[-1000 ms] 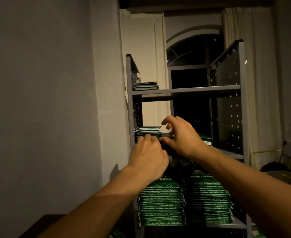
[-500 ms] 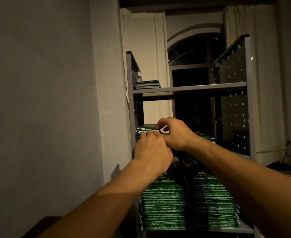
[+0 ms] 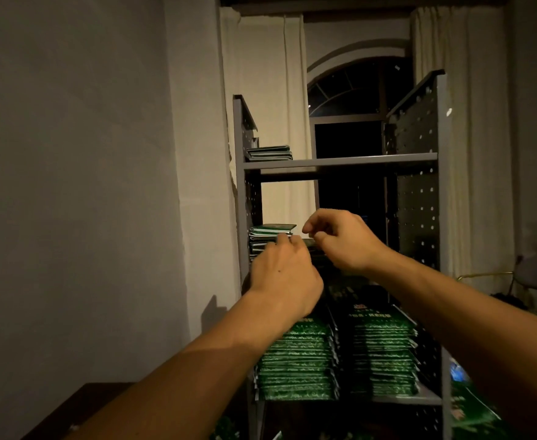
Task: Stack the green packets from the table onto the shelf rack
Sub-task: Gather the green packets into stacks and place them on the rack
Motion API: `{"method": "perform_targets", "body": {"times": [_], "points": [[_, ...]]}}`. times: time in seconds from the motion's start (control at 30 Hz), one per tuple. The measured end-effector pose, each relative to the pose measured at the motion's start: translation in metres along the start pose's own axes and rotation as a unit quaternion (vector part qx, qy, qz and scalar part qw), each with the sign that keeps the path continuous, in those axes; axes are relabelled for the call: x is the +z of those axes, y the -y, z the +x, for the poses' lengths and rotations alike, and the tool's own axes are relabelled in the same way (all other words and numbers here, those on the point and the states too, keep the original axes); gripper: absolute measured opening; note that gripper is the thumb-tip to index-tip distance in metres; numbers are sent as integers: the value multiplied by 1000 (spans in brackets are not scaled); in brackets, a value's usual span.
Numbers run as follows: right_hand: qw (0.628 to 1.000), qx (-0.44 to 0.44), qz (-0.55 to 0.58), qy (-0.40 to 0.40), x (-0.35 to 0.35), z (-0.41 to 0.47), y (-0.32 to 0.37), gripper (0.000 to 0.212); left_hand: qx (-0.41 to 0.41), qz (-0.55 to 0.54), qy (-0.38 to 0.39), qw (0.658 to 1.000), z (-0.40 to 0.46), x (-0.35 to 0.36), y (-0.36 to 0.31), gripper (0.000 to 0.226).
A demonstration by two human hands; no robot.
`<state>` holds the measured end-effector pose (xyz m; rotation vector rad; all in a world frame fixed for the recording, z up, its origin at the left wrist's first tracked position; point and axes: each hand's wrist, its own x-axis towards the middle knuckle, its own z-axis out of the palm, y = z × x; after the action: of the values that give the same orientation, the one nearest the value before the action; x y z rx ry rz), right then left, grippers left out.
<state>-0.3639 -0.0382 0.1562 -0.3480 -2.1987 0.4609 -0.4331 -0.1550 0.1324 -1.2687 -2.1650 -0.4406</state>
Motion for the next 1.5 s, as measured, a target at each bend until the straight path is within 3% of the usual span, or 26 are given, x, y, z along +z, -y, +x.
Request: {"method": "perform_targets", "body": {"times": [0.23, 0.57, 0.83, 1.03, 1.33, 1.5], "points": [[997, 34, 5, 74, -36, -69, 25, 16, 68, -23, 50, 996, -60, -27, -23, 33], [987, 86, -12, 132, -68, -151, 53, 18, 77, -62, 47, 994, -121, -51, -33, 29], [975, 145, 5, 169, -75, -225, 54, 18, 75, -116, 99, 986, -176, -31, -44, 19], [958, 175, -41, 224, -51, -273, 16, 7, 83, -166, 123, 975, -217, 15, -50, 16], [913, 197, -183, 308, 21, -314, -47, 82, 6, -188, 193, 963, -255, 93, -55, 21], [895, 174, -262, 315, 53, -312, -67, 85, -46, -230, 190, 953, -261, 120, -45, 15]]}}
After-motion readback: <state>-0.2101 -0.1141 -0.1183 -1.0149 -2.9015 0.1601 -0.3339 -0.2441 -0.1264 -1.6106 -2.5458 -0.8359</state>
